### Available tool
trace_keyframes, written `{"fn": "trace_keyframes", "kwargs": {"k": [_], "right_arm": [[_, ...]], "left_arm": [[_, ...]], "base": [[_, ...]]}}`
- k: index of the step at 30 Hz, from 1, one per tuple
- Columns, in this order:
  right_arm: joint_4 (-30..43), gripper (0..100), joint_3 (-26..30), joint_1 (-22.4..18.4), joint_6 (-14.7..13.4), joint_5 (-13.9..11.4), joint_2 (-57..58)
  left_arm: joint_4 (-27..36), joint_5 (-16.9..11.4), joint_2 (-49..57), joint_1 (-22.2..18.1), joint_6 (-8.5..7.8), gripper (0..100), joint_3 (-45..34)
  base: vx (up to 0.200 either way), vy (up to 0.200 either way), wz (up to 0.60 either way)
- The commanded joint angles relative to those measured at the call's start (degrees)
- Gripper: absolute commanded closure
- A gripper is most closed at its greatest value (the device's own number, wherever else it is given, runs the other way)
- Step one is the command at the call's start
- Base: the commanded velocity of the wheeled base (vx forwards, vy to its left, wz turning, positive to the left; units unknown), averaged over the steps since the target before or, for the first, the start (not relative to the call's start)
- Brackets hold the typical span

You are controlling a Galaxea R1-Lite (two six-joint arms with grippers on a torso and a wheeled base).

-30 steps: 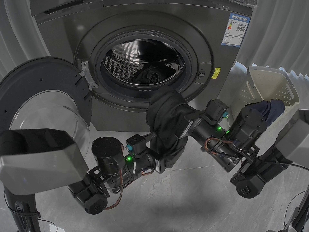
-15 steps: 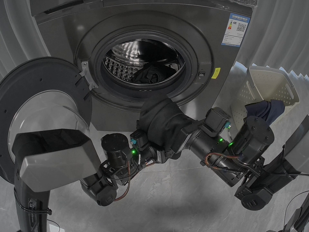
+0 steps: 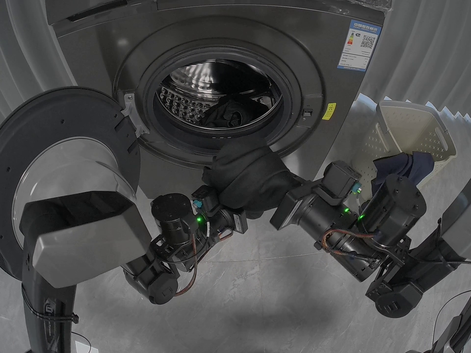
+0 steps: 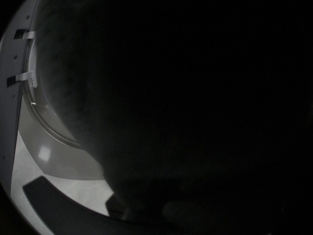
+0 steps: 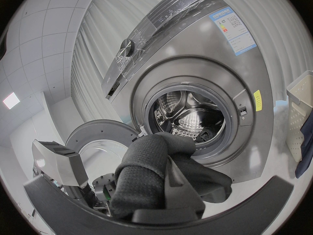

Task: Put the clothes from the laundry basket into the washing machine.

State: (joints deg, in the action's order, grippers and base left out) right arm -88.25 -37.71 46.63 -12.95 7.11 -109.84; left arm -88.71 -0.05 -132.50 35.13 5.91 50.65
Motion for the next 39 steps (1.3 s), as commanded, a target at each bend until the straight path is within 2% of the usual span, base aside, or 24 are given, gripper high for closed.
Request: {"fn": "trace_keyframes", "kwargs": {"k": [1, 4, 7, 12, 17, 18, 22, 26, 29, 30, 31, 34, 39], "right_arm": [[-0.08, 100, 1.41, -3.56, -0.06, -0.43, 0.59], [-0.08, 100, 2.29, -5.94, -0.06, -0.69, 0.24], [-0.08, 100, 3.43, -6.64, -0.06, -0.69, -0.11], [-0.08, 100, 4.04, -6.02, -0.06, -0.52, -2.49], [-0.17, 100, 2.99, -5.14, -0.06, -0.52, -3.45], [-0.17, 0, 2.81, -4.88, -0.15, -0.52, -3.37], [-0.08, 0, 2.37, -4.09, -0.33, -0.78, -2.75], [-0.08, 0, 5.54, -4.0, -0.5, -1.57, -2.66], [-0.08, 0, 9.32, -3.74, 0.11, -4.29, -2.49], [-0.08, 0, 9.32, -3.74, 0.11, -4.29, -2.49], [-0.08, 0, 11.51, -3.3, 0.55, -5.53, -2.49], [-0.08, 0, 14.41, -2.68, 0.55, -7.02, -1.26], [-0.08, 0, 18.37, -1.63, 0.47, -9.92, 1.73]], "left_arm": [[-0.06, 0.75, 3.74, -0.15, 0.5, 100, -0.47], [0.03, 0.93, 7.08, -0.15, 0.59, 100, -1.78], [0.03, 0.93, 10.33, -0.15, 0.68, 100, -3.89], [0.03, 0.93, 14.9, 0.02, 2.09, 100, -7.06], [0.03, 0.93, 15.52, 0.11, 2.09, 100, -8.29], [0.03, 0.93, 15.61, 0.2, 2.09, 100, -8.38], [0.03, 1.02, 15.69, 0.55, 2.17, 100, -8.64], [0.03, 1.02, 17.01, 0.37, 2.61, 100, -9.87], [0.03, 1.1, 18.59, -0.06, 3.58, 100, -11.72], [0.03, 1.1, 18.59, -0.06, 3.58, 100, -11.72], [0.03, 1.98, 20.09, -0.42, 4.19, 100, -12.95], [0.03, 3.83, 22.28, -1.03, 4.63, 100, -14.97], [0.03, 3.74, 26.86, -2.0, 5.6, 100, -19.89]], "base": [[0.0, 0.0, 0.0], [0.0, 0.0, 0.0], [0.0, 0.0, 0.0], [0.0, 0.0, 0.0], [0.0, 0.0, 0.0], [0.0, 0.0, 0.0], [0.0, 0.0, 0.0], [0.0, 0.0, 0.0], [0.0, 0.0, 0.0], [0.0, 0.0, 0.0], [0.0, 0.0, 0.0], [0.0, 0.0, 0.0], [0.0, 0.0, 0.0]]}}
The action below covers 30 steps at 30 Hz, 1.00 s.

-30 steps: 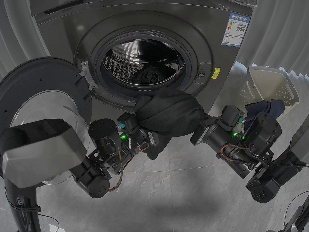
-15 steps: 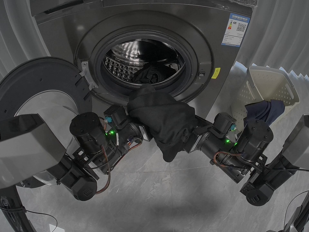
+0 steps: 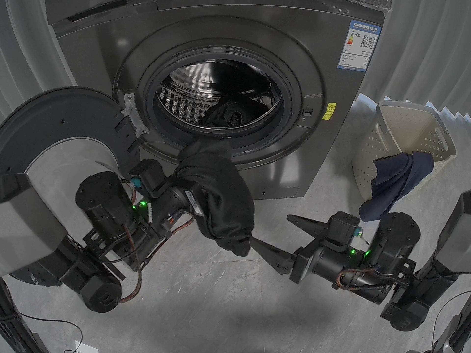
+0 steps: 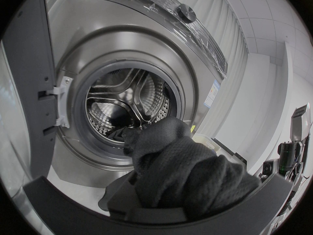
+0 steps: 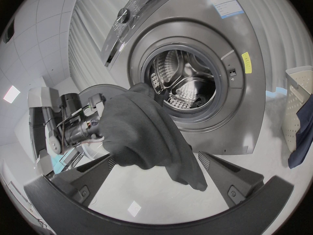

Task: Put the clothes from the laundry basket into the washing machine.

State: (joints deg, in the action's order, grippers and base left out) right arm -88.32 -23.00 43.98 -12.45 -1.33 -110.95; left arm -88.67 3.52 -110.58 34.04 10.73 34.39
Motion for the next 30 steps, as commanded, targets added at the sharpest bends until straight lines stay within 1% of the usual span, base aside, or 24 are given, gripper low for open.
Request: {"fn": "trace_keyframes", "kwargs": {"k": [1, 3, 4, 6, 8, 9, 12, 15, 16, 19, 21, 22, 24, 25, 30], "right_arm": [[-0.01, 0, 4.28, 1.02, -0.03, -1.75, 3.1], [-0.1, 0, 5.69, 0.84, -0.12, -2.27, 4.07], [-0.1, 0, 5.86, 0.31, -0.21, -2.27, 4.51], [-0.01, 0, 5.34, -0.57, -0.65, -2.27, 5.21], [-0.01, 0, 4.2, -3.29, -0.3, -2.19, 4.95], [-0.1, 0, 3.32, -4.87, -0.12, -2.01, 4.69], [-0.01, 0, 1.29, -7.42, -0.3, -1.57, 4.25], [-0.01, 0, 1.03, -7.77, -0.39, -1.57, 4.16], [-0.01, 0, 0.94, -8.3, -0.56, -1.48, 4.16], [-0.1, 0, 1.03, -8.65, -0.56, -1.48, 3.98], [-0.01, 0, 1.12, -8.65, -0.47, -1.04, 3.9], [-0.01, 0, 0.94, -8.56, -0.56, -0.17, 3.9], [-0.01, 0, 1.03, -8.56, -0.56, 0.01, 3.81], [-0.01, 0, 1.21, -8.48, -0.56, 0.1, 3.46], [-0.01, 0, 1.21, -8.56, -0.56, 0.19, 3.02]], "left_arm": [[-0.01, 0.17, 5.55, -0.9, 1.23, 100, -4.33], [-0.01, 0.17, 7.66, -0.99, 2.63, 100, -6.79], [-0.01, 0.08, 8.63, -0.99, 2.98, 100, -7.76], [-0.01, -0.1, 10.3, -0.9, 3.25, 100, -10.22], [-0.01, -0.45, 11.62, -0.9, 3.25, 100, -12.15], [-0.1, -0.62, 11.97, -0.9, 2.98, 100, -13.03], [-0.01, -0.62, 12.14, -0.9, 2.63, 100, -13.56], [-0.01, -0.62, 12.32, -0.9, 2.46, 100, -13.91], [-0.01, -0.89, 12.58, -0.9, 2.19, 100, -14.88], [0.08, -1.41, 12.49, -1.08, 2.1, 100, -15.14], [0.17, -1.5, 12.49, -1.08, 1.93, 100, -15.23], [0.17, -1.5, 12.32, -0.99, 1.14, 100, -15.49], [0.26, -1.5, 12.14, -0.99, 0.96, 100, -15.58], [0.08, -1.5, 11.7, -0.99, 0.35, 100, -15.84], [-0.01, -1.41, 10.39, -0.99, -0.01, 100, -16.37]], "base": [[0.0, 0.0, 0.0], [0.0, 0.0, 0.0], [0.0, 0.0, 0.0], [0.0, 0.0, 0.0], [0.0, 0.0, 0.0], [0.0, 0.0, 0.0], [0.0, 0.0, 0.0], [0.0, 0.0, 0.0], [0.0, 0.0, 0.0], [0.0, 0.0, 0.0], [0.0, 0.0, 0.0], [0.2, 0.0, 0.0], [0.2, 0.0, 0.0], [0.2, 0.0, 0.0], [0.2, 0.0, 0.0]]}}
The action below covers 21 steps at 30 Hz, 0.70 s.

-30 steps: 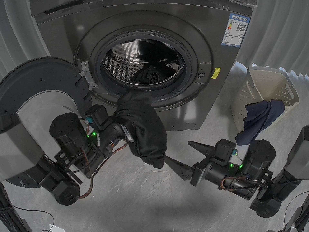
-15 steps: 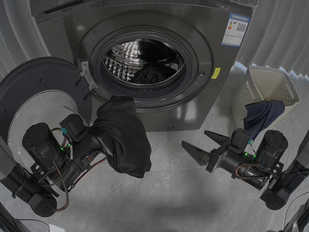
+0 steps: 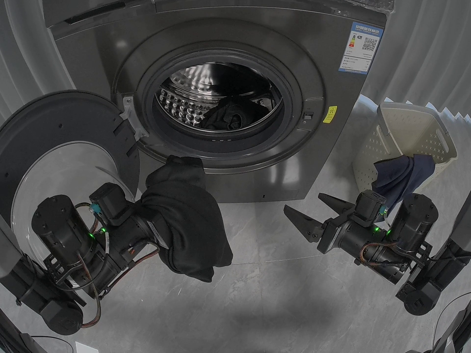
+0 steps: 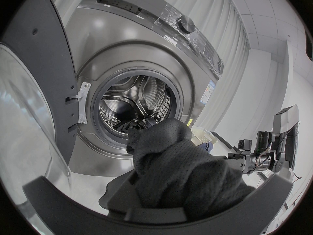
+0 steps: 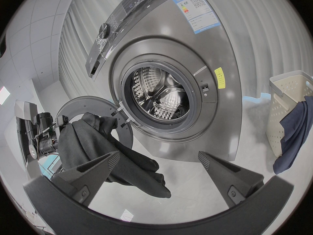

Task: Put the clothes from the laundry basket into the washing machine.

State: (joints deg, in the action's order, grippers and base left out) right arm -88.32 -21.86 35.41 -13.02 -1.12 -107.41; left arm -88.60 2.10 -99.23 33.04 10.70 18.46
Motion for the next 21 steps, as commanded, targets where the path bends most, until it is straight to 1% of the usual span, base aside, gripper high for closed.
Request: {"fn": "trace_keyframes", "kwargs": {"k": [1, 4, 5, 10, 18, 21], "right_arm": [[-0.01, 0, 0.15, 0.01, 0.01, -0.02, -0.52], [-0.01, 0, 0.15, 0.01, 0.01, 0.07, -0.52], [-0.1, 0, 0.15, 0.01, 0.01, 0.07, -0.52], [-0.1, 0, 0.15, 0.01, 0.01, 0.07, -0.52], [-0.1, 0, 0.15, 0.01, -0.08, 0.07, -0.52], [-0.01, 0, 0.15, 0.01, -0.08, 0.07, -0.52]], "left_arm": [[-0.08, 0.01, -1.14, 0.1, -0.16, 100, -0.61], [-0.17, 0.01, -1.84, 0.19, -0.51, 100, -0.97], [-0.17, 0.01, -1.84, 0.19, -0.51, 100, -0.97], [-0.17, 0.01, -2.55, 0.1, -1.83, 100, -1.05], [-0.17, 0.01, -2.46, 0.1, -2.0, 100, -0.97], [-0.17, -0.08, -2.37, 0.19, -1.65, 100, -1.05]], "base": [[0.2, 0.0, 0.0], [0.2, 0.0, 0.0], [0.0, 0.0, 0.0], [0.0, 0.0, 0.0], [0.0, 0.0, 0.0], [0.0, 0.2, 0.0]]}}
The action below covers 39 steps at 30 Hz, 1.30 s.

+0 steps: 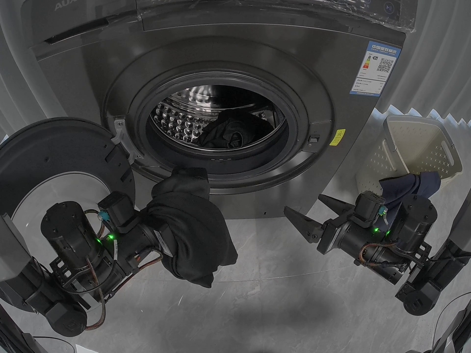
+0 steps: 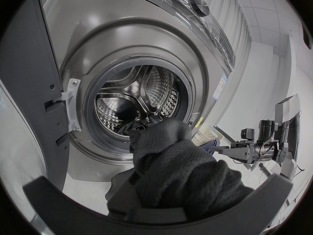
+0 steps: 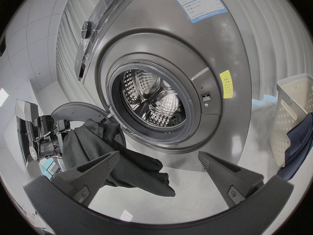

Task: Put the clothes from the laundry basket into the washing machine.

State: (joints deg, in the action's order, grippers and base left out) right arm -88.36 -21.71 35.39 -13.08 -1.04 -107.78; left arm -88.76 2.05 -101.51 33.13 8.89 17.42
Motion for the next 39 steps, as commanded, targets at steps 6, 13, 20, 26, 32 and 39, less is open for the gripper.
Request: {"fn": "trace_keyframes", "kwargs": {"k": [6, 13, 20, 26, 32, 39], "right_arm": [[-0.06, 0, 0.09, 0.03, -0.02, -0.02, -0.15], [0.03, 0, 0.0, 0.03, -0.02, -0.02, -0.15], [-0.06, 0, 0.09, 0.03, -0.02, -0.02, -0.15], [0.03, 0, 0.18, 0.12, -0.02, -0.02, -0.15], [-0.06, 0, 0.18, 0.12, -0.02, -0.02, -0.15], [-0.06, 0, 0.18, 0.21, -0.02, -0.02, -0.15]], "left_arm": [[-0.01, 0.06, -0.27, 0.18, -1.06, 100, -0.02], [-0.01, 0.06, -0.35, 0.53, -1.33, 100, -0.02], [-0.01, 0.15, -1.15, 0.62, -2.56, 100, -0.11], [-0.1, 0.15, -1.15, 0.7, -2.47, 100, -0.11], [-0.1, 0.15, -1.06, 0.7, -2.65, 100, -0.02], [-0.1, 0.68, -1.32, 0.7, -3.97, 100, 0.16]], "base": [[0.0, 0.133, 0.0], [0.0, 0.0, 0.0], [0.0, 0.0, 0.0], [0.133, 0.0, 0.0], [0.067, 0.0, 0.0], [0.0, -0.057, 0.0]]}}
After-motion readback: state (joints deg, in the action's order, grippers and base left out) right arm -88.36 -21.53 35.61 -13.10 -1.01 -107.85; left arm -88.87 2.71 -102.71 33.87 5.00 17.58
